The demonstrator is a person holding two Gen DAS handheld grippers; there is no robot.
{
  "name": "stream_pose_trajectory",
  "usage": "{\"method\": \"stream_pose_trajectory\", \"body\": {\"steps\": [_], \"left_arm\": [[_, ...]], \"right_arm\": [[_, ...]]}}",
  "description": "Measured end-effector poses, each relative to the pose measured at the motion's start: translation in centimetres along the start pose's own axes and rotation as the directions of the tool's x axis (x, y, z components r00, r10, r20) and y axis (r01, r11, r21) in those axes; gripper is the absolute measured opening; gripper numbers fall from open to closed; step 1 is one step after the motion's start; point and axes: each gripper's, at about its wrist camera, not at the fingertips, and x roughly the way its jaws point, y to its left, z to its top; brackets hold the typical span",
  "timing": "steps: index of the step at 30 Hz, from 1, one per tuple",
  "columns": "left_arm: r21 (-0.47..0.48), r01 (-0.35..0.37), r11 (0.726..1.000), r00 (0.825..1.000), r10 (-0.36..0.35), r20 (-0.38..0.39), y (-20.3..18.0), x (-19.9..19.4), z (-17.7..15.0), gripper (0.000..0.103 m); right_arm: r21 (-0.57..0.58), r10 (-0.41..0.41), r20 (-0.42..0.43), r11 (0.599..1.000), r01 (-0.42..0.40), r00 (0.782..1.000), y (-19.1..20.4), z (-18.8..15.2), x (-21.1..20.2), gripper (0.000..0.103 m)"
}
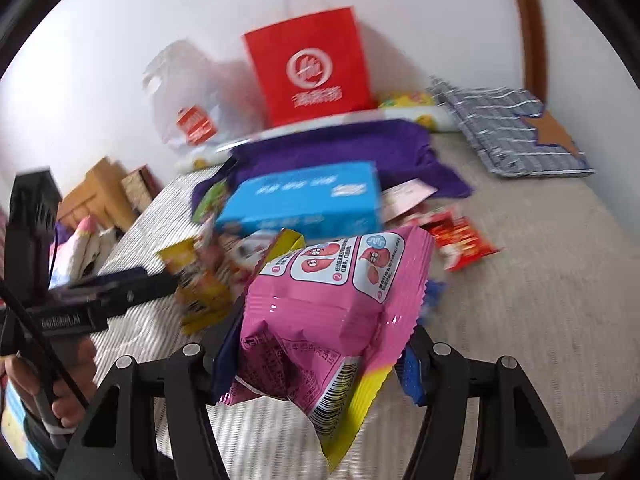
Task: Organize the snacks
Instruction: 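Grasp the yellow chip bag with the left tool while the right lifts the pink bag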
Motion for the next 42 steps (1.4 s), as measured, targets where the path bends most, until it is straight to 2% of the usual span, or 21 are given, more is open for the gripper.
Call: {"method": "stream_pose_trajectory", "body": {"steps": [7, 8, 9, 10, 15, 23, 34, 42], "left_arm": [[0.022, -0.019, 1.0, 0.999, 0.02, -0.046, -0.8, 2.3, 0.5, 0.074], [0.028, -0.018, 0.999, 0.998, 0.019, -0.053, -1.0, 2.5, 0.6, 0.065], [0.042, -0.022, 0.999, 0.997, 0.025, -0.068, -1.3, 3.0, 0.7, 0.047], [0.049, -0.032, 0.998, 0.996, 0.036, -0.08, -1.4, 3.3, 0.7, 0.04], [0.076, -0.015, 0.997, 0.996, 0.021, -0.091, -2.0, 3.0, 1.0, 0.039], [0.082, 0.029, 0.996, 0.999, -0.026, -0.044, -3.1, 0.1, 2.0, 0.039], [0.082, 0.046, 0.996, 0.999, -0.047, 0.013, -4.0, -1.3, 7.2, 0.039], [0.061, 0.05, 0.997, 0.998, -0.052, 0.029, -3.1, -0.1, 12.4, 0.039]], "right_arm": [[0.069, -0.061, 0.007, 0.996, 0.061, 0.998, -3.3, 0.0, 0.1, 0.062], [0.075, -0.066, 0.002, 0.995, 0.065, 0.998, -3.8, 0.0, 0.2, 0.062], [0.083, -0.069, -0.008, 0.994, 0.07, 0.998, -4.2, 0.0, 0.4, 0.062], [0.088, -0.071, -0.013, 0.994, 0.071, 0.997, -4.5, 0.1, 0.6, 0.062], [0.1, -0.067, -0.016, 0.993, 0.068, 0.998, -5.5, 0.2, 0.8, 0.062], [0.092, -0.058, -0.002, 0.994, 0.058, 0.998, -5.8, 1.6, 0.8, 0.062], [0.014, -0.027, 0.06, 1.0, 0.026, 0.998, -3.7, 7.1, 0.7, 0.062], [-0.021, 0.033, 0.074, 0.999, -0.032, 0.997, -2.5, 12.6, 3.0, 0.062]]}}
